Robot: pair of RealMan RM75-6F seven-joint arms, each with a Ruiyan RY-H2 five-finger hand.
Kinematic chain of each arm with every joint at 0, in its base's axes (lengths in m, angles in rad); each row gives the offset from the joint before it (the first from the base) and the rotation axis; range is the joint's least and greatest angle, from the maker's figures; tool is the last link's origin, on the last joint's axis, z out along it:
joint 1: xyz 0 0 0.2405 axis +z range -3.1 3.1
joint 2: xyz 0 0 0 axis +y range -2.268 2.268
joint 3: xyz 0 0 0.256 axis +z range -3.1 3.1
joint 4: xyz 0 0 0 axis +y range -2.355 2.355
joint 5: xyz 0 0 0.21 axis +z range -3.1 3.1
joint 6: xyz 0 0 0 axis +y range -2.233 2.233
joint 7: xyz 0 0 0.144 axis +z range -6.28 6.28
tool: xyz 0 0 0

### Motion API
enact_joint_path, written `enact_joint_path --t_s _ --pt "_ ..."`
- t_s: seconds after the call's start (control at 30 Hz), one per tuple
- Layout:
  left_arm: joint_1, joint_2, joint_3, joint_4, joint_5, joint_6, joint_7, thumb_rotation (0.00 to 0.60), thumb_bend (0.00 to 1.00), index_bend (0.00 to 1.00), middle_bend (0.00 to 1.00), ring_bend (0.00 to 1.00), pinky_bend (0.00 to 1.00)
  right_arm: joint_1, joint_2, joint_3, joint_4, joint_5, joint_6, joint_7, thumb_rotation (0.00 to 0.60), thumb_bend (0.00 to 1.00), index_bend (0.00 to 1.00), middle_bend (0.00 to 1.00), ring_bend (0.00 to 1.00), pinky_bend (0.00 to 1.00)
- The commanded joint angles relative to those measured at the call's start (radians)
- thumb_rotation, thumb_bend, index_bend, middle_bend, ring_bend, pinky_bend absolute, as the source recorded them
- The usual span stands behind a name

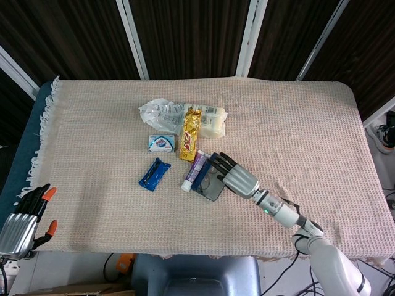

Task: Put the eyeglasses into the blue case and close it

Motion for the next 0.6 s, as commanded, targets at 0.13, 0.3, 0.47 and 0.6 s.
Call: enact_joint_path --t_s 0.13,0.3,0.47,0.6 --pt "0.001 -0.001 0.001 0.003 0.005 0.004 -0.002 0.600 0.43 0.00 0.00 0.00 0.11 -0.004 0.011 0.003 -0.007 0.005 0.012 0.013 0.600 0.72 0.71 0.11 0.00 0.00" --pt "0.001 -0.001 0.002 0.005 0.009 0.005 -0.005 0.600 0.43 0.00 0.00 0.00 0.11 -0.035 0.045 -0.008 -0.032 -0.002 0.061 0.014 0.600 0.72 0.71 0.11 0.00 0.00" --pt "0.002 0.000 0.005 0.005 0.015 0.008 -0.007 0.600 0.43 0.00 0.00 0.00 0.11 -0.100 0.101 -0.044 -0.076 -0.030 0.148 -0.017 0.600 0.72 0.71 0.11 0.00 0.00" --pt "0.002 0.000 0.008 0.003 0.020 0.009 -0.006 0.600 0.43 0.00 0.00 0.00 0.11 -0.166 0.162 -0.083 -0.135 -0.058 0.218 -0.043 0.600 0.72 0.71 0.11 0.00 0.00"
